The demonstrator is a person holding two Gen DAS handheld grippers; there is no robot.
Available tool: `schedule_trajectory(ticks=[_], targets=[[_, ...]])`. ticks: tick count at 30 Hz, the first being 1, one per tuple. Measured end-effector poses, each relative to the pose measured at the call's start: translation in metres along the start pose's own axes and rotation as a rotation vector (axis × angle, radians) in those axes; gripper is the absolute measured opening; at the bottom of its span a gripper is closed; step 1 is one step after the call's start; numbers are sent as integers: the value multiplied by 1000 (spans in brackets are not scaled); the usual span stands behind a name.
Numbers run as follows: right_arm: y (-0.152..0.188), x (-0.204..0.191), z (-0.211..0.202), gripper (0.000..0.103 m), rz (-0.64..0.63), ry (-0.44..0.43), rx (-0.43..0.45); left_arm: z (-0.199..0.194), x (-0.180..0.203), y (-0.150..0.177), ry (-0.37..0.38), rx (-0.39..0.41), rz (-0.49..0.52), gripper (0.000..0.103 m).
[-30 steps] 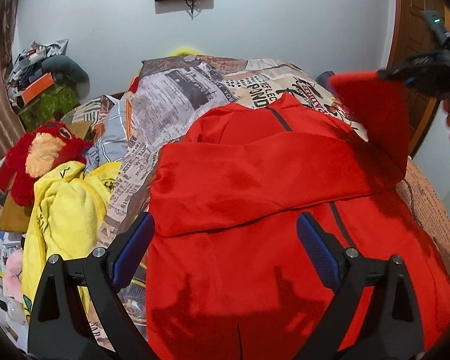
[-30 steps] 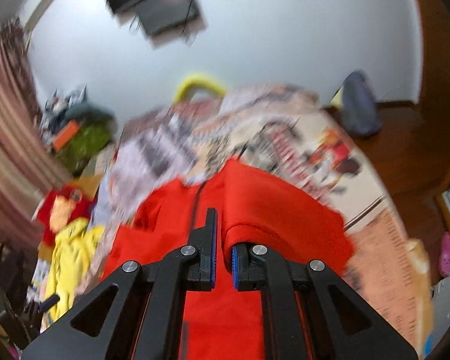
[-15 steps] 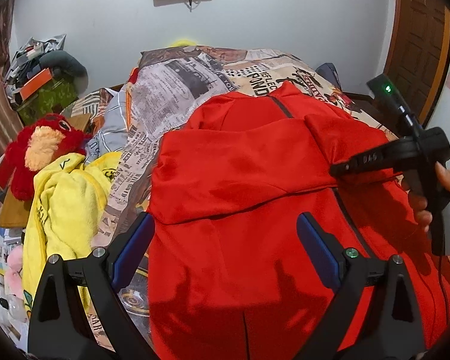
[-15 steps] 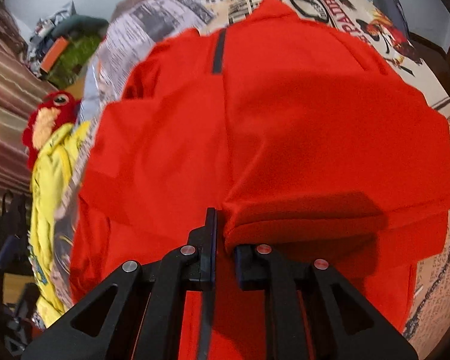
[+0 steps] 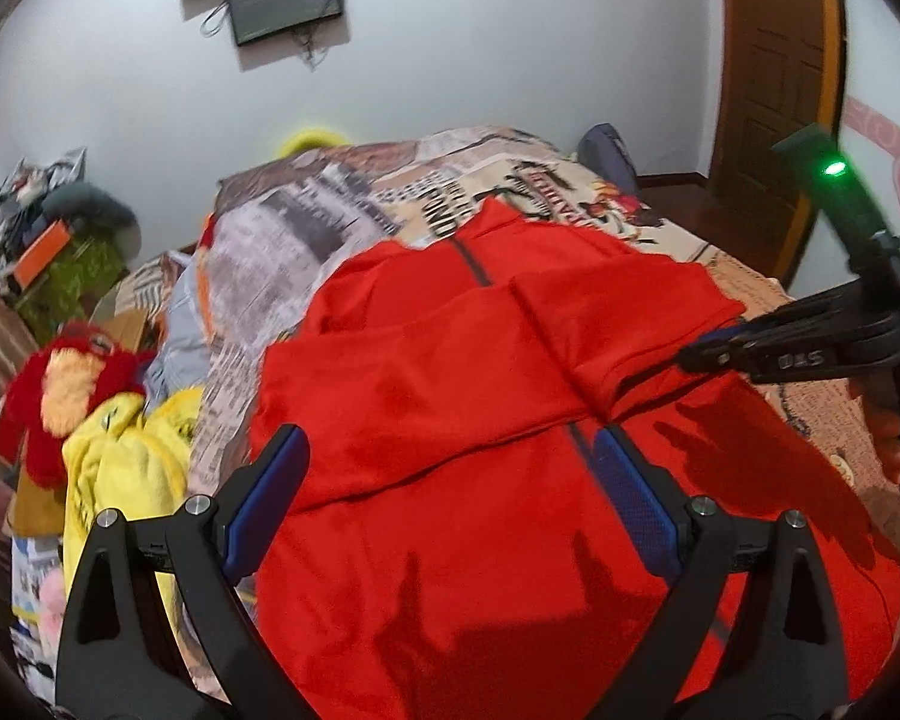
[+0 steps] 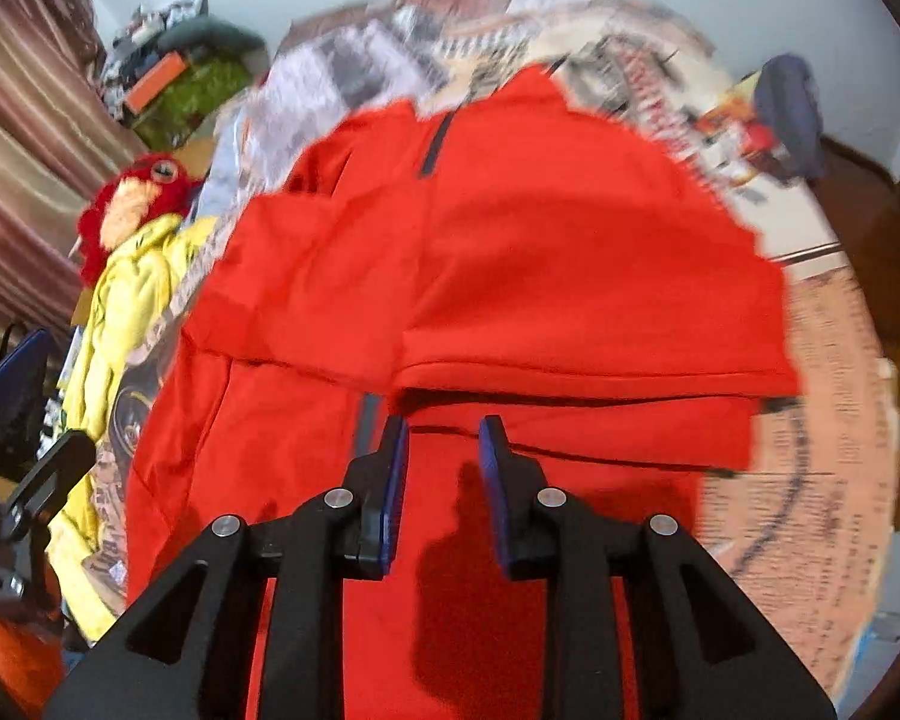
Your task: Fold large clothes
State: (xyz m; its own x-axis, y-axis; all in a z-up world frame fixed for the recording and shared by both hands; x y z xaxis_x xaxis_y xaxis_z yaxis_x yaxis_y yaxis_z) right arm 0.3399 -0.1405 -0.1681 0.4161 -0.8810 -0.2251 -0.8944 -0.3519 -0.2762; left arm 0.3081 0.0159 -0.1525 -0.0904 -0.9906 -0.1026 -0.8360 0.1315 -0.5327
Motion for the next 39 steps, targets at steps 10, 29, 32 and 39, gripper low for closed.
schedule_trajectory(ticks=[10, 29, 32, 39], targets=[[35, 92, -68, 45, 191, 186, 232, 28, 93, -67, 92, -22, 212, 96], [68, 158, -36, 58, 304, 230, 168, 194, 209, -93, 72, -257, 341, 80], [67, 154, -33, 58, 290, 227, 159, 188, 205, -99, 81, -213, 300, 44], [60, 137, -36, 58, 237, 251, 162, 156, 173, -114, 133, -149, 210, 4]])
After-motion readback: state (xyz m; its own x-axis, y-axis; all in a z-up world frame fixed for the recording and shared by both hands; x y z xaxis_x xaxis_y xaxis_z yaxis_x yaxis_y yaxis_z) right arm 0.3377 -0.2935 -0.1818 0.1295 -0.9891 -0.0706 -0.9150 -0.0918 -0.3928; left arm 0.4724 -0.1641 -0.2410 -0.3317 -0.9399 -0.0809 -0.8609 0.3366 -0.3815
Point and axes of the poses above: each gripper's, at about its wrist camera, not at the fingertips, and z roughly the way its jaws point, x to its right, y to its underside, the point moved 3 cm from there along z, roughly the way its jaws point, and after that the axes turned 13 degrees about -x, right-handed, at the moved point
